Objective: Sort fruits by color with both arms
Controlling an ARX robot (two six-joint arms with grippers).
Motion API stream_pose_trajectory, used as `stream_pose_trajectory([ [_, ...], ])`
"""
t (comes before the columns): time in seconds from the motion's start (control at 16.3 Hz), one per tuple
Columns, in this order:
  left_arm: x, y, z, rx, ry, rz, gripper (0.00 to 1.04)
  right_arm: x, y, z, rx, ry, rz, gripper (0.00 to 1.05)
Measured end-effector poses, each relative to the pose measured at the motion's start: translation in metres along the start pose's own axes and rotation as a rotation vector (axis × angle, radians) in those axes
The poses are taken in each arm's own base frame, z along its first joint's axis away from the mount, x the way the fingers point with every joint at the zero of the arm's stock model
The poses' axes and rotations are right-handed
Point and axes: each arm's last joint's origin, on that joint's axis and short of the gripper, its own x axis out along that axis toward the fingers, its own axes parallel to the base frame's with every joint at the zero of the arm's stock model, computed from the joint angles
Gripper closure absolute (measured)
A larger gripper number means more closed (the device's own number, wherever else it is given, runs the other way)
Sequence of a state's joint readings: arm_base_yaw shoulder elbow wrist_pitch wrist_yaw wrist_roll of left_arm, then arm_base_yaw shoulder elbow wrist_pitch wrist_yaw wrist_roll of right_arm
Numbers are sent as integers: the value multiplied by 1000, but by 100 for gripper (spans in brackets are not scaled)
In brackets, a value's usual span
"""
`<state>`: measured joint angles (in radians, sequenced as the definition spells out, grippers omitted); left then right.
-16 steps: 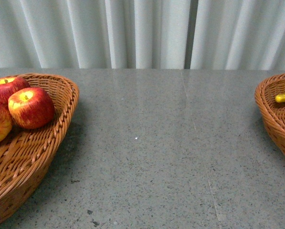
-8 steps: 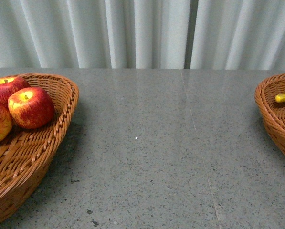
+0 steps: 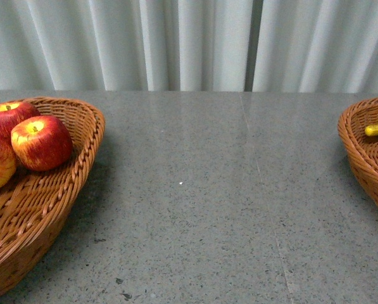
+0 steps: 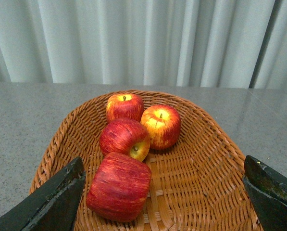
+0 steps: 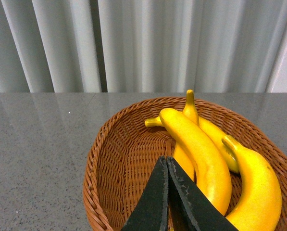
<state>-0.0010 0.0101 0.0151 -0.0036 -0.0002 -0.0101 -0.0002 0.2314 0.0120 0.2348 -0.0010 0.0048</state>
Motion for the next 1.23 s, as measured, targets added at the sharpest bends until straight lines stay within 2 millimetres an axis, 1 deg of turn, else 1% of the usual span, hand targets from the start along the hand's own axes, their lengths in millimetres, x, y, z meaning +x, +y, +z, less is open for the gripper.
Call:
stream_pose_trajectory([
  [0.25,0,0,0,0,0,0,7,-4,0,-1,0,2,0,103],
  [0.31,0,0,0,0,0,0,7,-11,0,-7,-1,59,3,103],
  [0.37,0,0,0,0,1,0,7,-15,0,-2,-1,-6,1,103],
  [0.68,0,0,0,0,0,0,7,-15,0,-3,-1,11,-1,103],
  [0.74,0,0,0,0,0,0,7,-15,0,-3,-2,11,-1,100],
  [0.8,0,0,0,0,0,0,7,-15,0,-3,-2,12,-1,89],
  [1.05,0,0,0,0,0,0,7,-15,0,-3,-2,11,-1,38],
  [1.17,0,0,0,0,0,0,7,-15,0,-3,-2,11,-1,14],
  [1.23,0,0,0,0,0,0,7,-15,0,-3,-2,11,-1,4],
])
